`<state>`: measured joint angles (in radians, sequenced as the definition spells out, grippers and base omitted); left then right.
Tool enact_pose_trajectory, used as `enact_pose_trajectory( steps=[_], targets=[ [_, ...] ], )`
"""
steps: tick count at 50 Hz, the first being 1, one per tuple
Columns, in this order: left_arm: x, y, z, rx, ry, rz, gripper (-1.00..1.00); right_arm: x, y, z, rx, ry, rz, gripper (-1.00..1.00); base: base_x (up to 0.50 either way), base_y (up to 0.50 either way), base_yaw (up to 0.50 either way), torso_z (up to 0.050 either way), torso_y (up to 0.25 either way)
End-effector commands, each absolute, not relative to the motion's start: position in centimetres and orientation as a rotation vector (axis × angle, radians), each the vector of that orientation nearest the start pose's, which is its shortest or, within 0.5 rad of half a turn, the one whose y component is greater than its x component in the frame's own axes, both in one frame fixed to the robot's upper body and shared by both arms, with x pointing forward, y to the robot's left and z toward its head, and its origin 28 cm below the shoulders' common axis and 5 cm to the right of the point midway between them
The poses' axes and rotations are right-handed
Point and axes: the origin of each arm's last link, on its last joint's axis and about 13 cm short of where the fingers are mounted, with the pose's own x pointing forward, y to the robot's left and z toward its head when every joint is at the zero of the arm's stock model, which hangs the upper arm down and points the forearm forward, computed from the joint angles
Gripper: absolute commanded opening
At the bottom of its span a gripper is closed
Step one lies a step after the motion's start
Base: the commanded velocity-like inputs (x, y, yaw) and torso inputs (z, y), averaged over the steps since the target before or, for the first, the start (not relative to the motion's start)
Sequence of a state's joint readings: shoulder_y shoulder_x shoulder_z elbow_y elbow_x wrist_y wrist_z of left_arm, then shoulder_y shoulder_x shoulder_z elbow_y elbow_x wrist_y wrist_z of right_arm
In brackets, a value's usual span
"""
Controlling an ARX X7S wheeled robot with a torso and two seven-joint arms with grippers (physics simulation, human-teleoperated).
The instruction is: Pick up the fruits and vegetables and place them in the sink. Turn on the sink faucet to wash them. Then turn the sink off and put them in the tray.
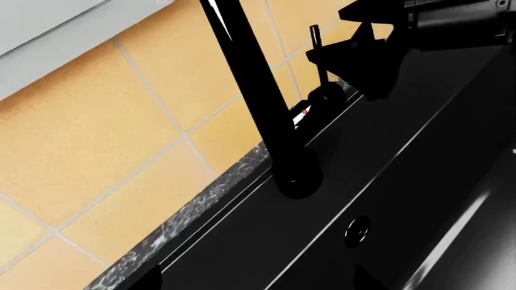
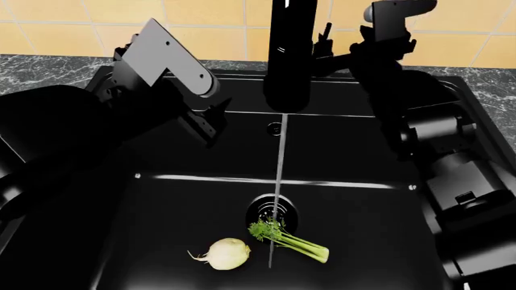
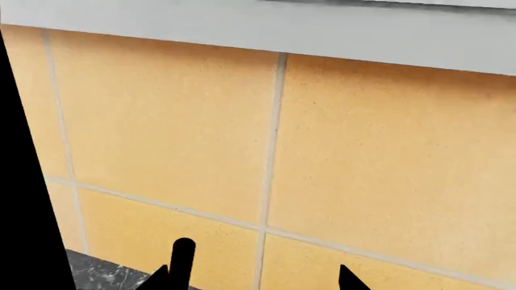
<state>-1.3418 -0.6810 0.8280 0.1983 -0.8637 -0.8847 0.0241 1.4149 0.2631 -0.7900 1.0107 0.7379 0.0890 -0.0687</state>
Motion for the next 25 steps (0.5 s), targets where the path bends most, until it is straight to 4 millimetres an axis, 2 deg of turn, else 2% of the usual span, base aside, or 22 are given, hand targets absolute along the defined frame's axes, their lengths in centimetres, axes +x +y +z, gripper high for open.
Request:
enact_pose_trajectory(
  steps=[1, 17, 25],
  targets=[
    [30.96, 23.75, 29.45, 0.517, 0.011, -0.572, 1.00, 43.18, -14.59, 26.16, -0.067, -0.179, 0.099, 1.00, 0.00, 0.00, 0.00, 0.000, 0.000],
    [30.94, 23.71, 29.67, 0.513, 0.008, -0.568, 1.00, 43.10, -15.39, 26.07, -0.055, -0.134, -0.010, 1.00, 0.00, 0.00, 0.00, 0.000, 0.000],
    [30.93, 23.72, 29.79, 0.512, 0.007, -0.564, 1.00, 42.96, -15.46, 26.66, -0.053, -0.163, -0.025, 1.00, 0.00, 0.00, 0.00, 0.000, 0.000]
  ],
)
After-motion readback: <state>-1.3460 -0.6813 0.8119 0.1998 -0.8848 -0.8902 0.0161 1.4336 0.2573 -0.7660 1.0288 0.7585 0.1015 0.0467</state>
